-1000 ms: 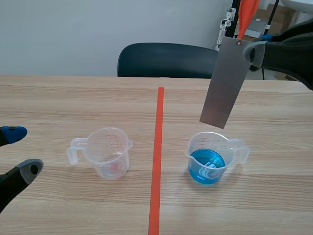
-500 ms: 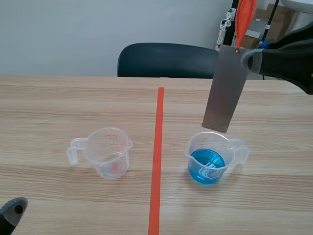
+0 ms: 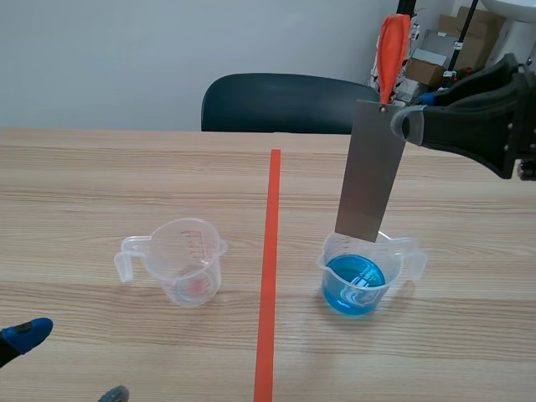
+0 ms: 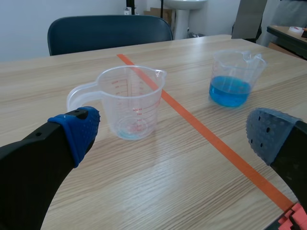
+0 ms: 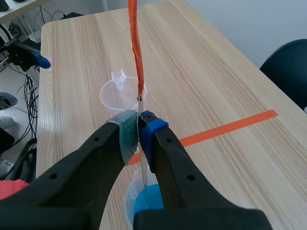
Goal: Do the redox reaction experiment. lower the plate into the blue solution
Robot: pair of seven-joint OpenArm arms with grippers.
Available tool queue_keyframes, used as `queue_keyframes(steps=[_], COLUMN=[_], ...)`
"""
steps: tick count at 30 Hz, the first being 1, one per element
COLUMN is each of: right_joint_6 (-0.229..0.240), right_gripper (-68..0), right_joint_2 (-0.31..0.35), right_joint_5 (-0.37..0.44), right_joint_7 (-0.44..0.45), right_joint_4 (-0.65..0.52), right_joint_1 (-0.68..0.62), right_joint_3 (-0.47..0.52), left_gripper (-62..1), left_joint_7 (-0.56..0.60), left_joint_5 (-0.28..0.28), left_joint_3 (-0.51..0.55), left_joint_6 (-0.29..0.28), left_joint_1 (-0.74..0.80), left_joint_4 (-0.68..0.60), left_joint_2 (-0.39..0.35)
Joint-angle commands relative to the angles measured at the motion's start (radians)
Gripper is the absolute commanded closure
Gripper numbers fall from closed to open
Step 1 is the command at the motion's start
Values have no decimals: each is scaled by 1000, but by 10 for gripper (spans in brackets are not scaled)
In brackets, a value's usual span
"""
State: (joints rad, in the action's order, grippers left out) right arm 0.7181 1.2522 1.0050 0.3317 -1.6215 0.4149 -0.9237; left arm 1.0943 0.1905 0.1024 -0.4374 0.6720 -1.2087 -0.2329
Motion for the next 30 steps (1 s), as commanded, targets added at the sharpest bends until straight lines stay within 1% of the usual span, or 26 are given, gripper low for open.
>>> queue_keyframes(steps=[1,3,7,9,12,15,17,19,21,23,25,30], right_joint_6=[-16,-27,-27,-27,-27,-30,-30,-30,-30,-30,-30,-30], right_gripper=[-6,-6,-6,-6,-6,-6,-6,-6,-6,-6,-6,-6], right_joint_2=[7,5,5,5,2,-14,-29,-43,-56,-67,-73,-97], right_joint_5=[5,-12,-23,-31,-34,-37,-53,-60,-68,-93,-101,-132], right_joint_7=[21,21,21,21,21,21,22,23,24,29,37,42], right_joint_4=[-7,-7,-7,-7,-2,19,42,63,79,92,99,118], right_joint_1=[12,12,12,12,11,11,8,0,-6,-10,-17,-32], right_joint_3=[22,22,22,22,22,22,22,22,22,22,22,22], left_gripper=[-623,-623,-623,-623,-623,-623,-623,-623,-623,-623,-623,-623], left_joint_7=[17,17,18,17,33,43,46,42,7,-59,-121,-116], left_joint_5=[-3,25,82,122,152,155,154,143,143,150,151,148], left_joint_3=[-2,-3,-3,-3,-3,-3,-3,-3,-3,-3,-3,-11], left_joint_6=[1,-2,-10,-29,-30,-71,-96,-98,-98,-93,-89,-90], left_joint_1=[-22,-40,-66,-72,-71,-71,-71,-71,-71,-71,-71,-71], left_joint_4=[-23,-23,-23,-22,-20,-10,-6,1,7,17,27,45], left_joint_2=[-11,-10,-8,-8,-6,-6,-3,0,0,0,0,-1])
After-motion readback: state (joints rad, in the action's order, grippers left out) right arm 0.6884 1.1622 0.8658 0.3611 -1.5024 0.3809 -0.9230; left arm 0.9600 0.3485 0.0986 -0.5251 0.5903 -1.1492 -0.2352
